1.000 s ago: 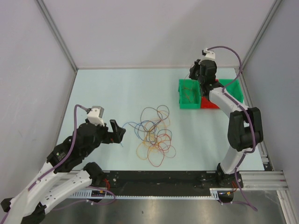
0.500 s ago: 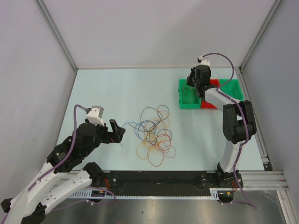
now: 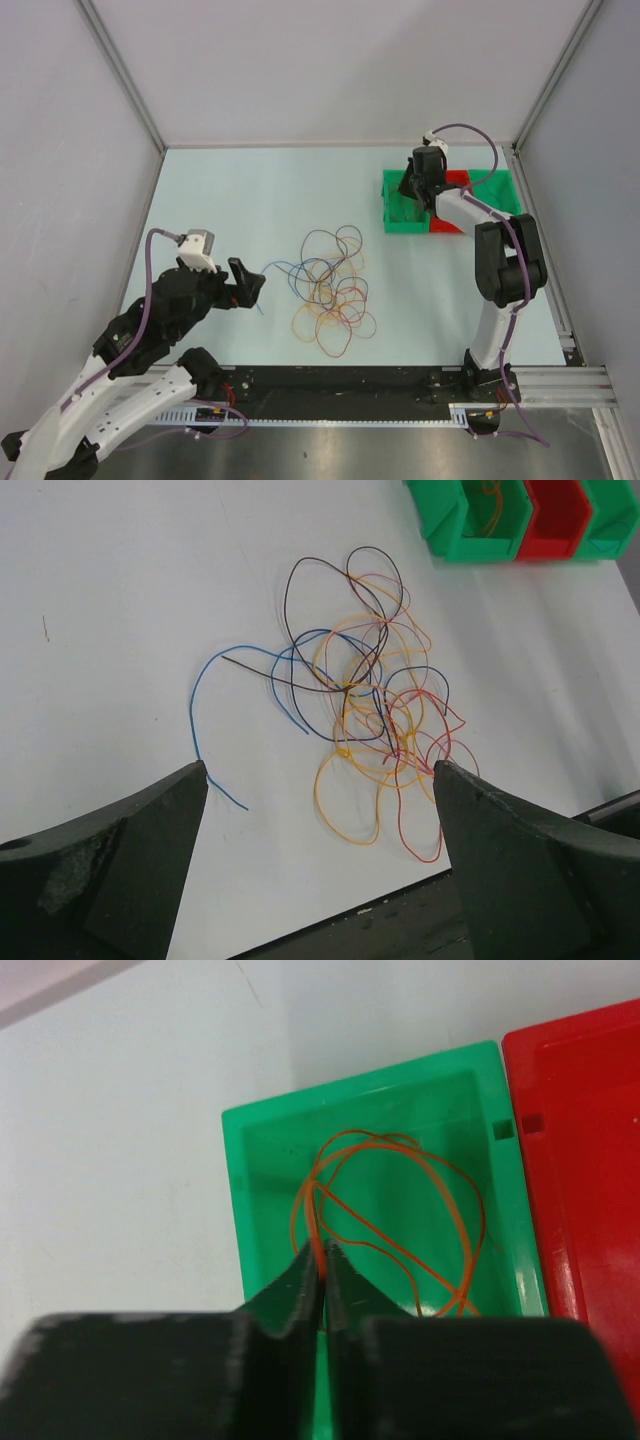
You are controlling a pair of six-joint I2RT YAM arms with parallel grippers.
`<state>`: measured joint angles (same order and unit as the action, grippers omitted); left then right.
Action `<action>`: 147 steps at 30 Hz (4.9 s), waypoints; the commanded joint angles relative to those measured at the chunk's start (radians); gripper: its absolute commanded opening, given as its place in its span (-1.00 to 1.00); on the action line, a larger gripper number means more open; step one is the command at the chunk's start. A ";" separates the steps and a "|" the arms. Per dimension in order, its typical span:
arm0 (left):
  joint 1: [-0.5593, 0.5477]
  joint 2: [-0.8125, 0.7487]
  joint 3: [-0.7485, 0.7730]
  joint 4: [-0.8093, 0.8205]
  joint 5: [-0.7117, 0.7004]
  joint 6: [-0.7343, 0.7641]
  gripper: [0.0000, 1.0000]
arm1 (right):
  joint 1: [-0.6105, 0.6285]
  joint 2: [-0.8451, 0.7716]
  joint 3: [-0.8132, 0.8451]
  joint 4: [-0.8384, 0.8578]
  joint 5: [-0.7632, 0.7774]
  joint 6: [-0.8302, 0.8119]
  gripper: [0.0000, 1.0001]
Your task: Untangle the cables
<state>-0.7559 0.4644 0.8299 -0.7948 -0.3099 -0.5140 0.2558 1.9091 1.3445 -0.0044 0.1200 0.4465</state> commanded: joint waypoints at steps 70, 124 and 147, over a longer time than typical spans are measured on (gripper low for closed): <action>-0.287 0.741 -0.063 0.376 0.134 -0.376 -0.90 | 0.307 -0.984 -0.579 -0.459 0.072 0.141 0.84; -0.134 0.781 0.808 0.042 0.101 -0.299 -0.99 | 0.514 -1.131 -0.432 -0.120 -0.323 -0.109 0.64; -0.065 0.773 0.735 0.104 0.199 -0.337 -0.99 | 0.652 -0.880 -0.295 -0.008 -0.120 -0.219 0.32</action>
<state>-0.8341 1.2541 1.5734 -0.7223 -0.1417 -0.8379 0.8867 1.0183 0.9844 -0.0750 -0.0486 0.2642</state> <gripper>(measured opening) 0.006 0.694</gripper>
